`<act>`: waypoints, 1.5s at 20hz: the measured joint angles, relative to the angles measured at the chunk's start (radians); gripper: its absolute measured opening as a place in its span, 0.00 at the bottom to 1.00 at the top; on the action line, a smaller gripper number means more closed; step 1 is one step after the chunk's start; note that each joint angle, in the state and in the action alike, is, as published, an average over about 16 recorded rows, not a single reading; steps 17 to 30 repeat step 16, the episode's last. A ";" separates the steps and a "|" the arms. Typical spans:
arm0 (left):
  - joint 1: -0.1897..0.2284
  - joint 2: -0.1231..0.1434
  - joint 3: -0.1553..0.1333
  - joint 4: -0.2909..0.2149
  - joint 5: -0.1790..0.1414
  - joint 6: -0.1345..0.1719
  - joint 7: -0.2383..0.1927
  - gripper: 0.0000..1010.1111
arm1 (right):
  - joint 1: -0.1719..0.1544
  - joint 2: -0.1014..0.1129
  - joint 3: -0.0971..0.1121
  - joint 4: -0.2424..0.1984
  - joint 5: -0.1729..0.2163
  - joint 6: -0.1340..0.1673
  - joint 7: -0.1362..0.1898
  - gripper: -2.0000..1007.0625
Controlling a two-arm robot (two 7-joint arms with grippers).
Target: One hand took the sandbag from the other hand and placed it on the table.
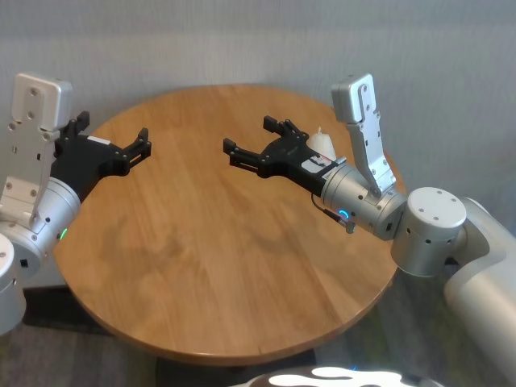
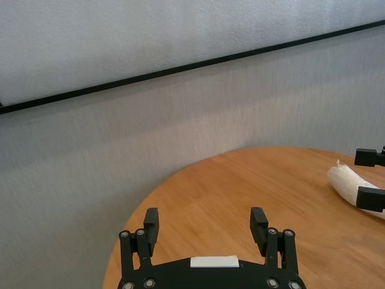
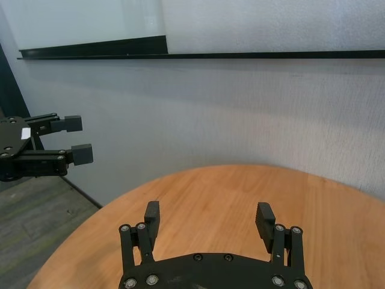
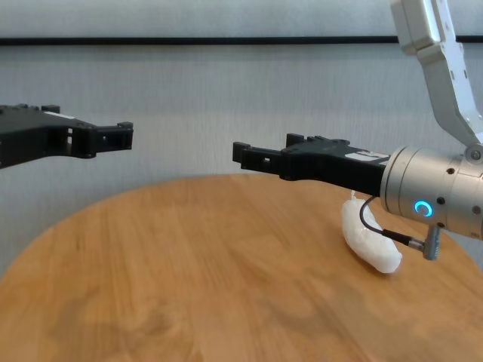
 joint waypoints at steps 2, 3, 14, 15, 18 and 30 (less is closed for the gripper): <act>0.000 0.000 0.000 0.000 0.000 0.000 0.000 0.99 | 0.000 0.000 0.000 0.000 0.000 0.000 0.000 1.00; 0.000 0.001 0.001 0.000 0.000 0.000 0.000 0.99 | 0.000 0.000 0.000 0.000 0.000 0.000 0.000 1.00; -0.001 0.003 0.003 -0.001 0.000 0.001 0.002 0.99 | 0.000 0.000 0.000 0.000 0.003 0.001 -0.001 1.00; -0.001 0.003 0.003 -0.001 0.000 0.001 0.002 0.99 | 0.000 0.000 0.000 0.000 0.003 0.001 -0.001 1.00; -0.001 0.003 0.003 -0.001 0.000 0.001 0.002 0.99 | 0.000 0.000 0.000 0.000 0.003 0.001 -0.001 1.00; -0.001 0.003 0.003 -0.001 0.000 0.001 0.002 0.99 | 0.000 0.000 0.000 0.000 0.003 0.001 -0.001 1.00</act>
